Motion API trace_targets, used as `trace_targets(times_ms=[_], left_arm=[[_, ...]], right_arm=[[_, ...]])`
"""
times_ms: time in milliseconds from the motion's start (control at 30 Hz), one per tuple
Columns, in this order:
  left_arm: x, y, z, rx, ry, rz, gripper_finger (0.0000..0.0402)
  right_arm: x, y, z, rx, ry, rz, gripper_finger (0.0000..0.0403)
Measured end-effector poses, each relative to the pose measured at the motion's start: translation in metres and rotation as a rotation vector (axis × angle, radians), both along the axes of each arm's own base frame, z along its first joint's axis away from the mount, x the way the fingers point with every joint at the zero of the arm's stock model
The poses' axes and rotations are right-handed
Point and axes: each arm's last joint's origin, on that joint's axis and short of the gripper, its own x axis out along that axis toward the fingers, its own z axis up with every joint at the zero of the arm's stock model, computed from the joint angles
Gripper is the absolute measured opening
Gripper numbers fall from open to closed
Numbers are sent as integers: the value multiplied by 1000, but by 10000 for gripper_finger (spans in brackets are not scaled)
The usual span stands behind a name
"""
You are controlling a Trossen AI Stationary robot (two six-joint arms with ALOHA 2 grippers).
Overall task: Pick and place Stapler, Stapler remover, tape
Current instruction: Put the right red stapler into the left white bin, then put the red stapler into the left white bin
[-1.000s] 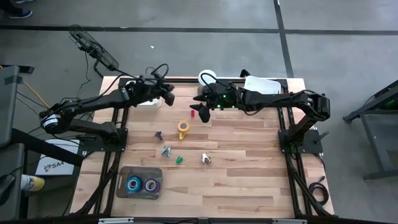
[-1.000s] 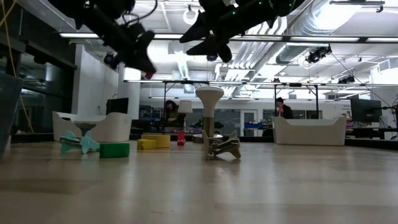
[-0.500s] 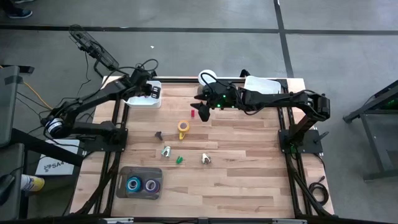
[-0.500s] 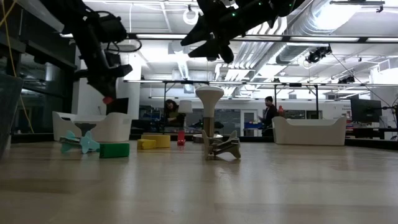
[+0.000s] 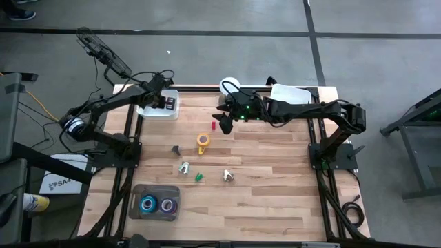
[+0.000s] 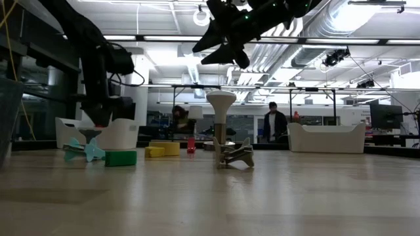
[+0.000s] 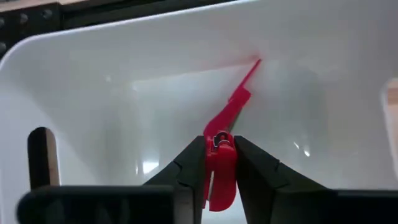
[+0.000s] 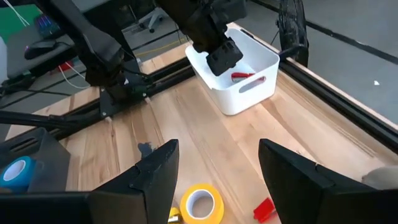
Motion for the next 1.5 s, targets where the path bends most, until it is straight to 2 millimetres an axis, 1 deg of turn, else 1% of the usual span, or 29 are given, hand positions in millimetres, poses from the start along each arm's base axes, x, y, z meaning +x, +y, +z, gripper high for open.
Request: trace_targets(times_ms=[200, 367, 500, 567, 667, 733, 867, 967, 1067, 1200, 1300, 1500], left_arm=[[3, 1, -7, -44, -8, -7, 110], [3, 1, -8, -45, -7, -8, 140], [4, 1, -7, -55, -18, -17, 173], [6, 3, -3, -67, -53, -47, 190], [12, 7, 8, -84, -140, -102, 206], [17, 9, 16, -101, -217, -148, 210], [30, 10, 32, -131, -371, -253, 211], [44, 4, 37, -129, -424, -285, 211], [58, -6, 41, -125, -445, -305, 211], [77, -22, 47, -94, -433, -288, 211], [92, -35, 54, -79, -470, -303, 211], [117, -63, 55, -39, -512, -296, 211]], right_arm=[[-1, 0, -3, 26, 34, -7, 213], [-3, 1, -7, 34, 69, -8, 213], [-3, 1, -8, 39, 77, -10, 213], [-3, 1, -8, 39, 80, -13, 213], [-6, 1, -10, 51, 114, -45, 213], [-10, 0, -11, 66, 146, -96, 213], [-24, -2, -11, 90, 242, -226, 213], [-35, -4, -13, 97, 318, -318, 213], [-45, -6, -11, 98, 365, -368, 213], [-56, -6, -6, 96, 402, -397, 213], [-65, -8, -4, 109, 444, -440, 213], [-81, -15, -5, 147, 530, -489, 213]])
